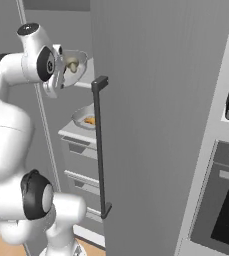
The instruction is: Take the meat container that has the chicken drumstick and place it on the second highest rack of the freezer. Then take the vegetable container that has the bell pepper and mushroom and place it on the highest rack of the freezer.
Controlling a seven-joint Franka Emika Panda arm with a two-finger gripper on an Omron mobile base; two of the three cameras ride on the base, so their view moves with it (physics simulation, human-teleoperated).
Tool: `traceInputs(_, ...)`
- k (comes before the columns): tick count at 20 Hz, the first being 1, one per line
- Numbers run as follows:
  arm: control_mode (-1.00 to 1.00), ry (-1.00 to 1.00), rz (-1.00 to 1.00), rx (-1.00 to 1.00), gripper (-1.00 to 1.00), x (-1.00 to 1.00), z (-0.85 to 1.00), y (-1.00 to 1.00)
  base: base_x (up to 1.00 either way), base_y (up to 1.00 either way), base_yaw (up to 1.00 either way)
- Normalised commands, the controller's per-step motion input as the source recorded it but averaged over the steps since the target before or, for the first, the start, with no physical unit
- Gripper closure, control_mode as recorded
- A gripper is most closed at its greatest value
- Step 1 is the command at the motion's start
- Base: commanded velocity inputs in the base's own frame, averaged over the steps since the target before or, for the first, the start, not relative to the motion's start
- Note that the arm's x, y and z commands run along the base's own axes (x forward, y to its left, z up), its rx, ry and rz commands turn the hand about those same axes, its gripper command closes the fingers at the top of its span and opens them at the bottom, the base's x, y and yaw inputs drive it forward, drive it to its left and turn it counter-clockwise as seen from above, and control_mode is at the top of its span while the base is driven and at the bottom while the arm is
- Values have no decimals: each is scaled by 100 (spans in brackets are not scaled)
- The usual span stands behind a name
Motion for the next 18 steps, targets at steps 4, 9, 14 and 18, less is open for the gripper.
traceInputs(4, -100, 0, -11, 7, 100, 100, 0, -2, 0, 0, 0)
traceInputs(9, -100, 2, -6, 5, 100, 100, -9, -2, 0, 0, 0)
traceInputs(14, -100, 2, -2, 0, 100, 100, -36, -2, 0, 0, 0)
traceInputs(18, -100, 0, -1, 0, 100, 97, -33, -2, 0, 0, 0)
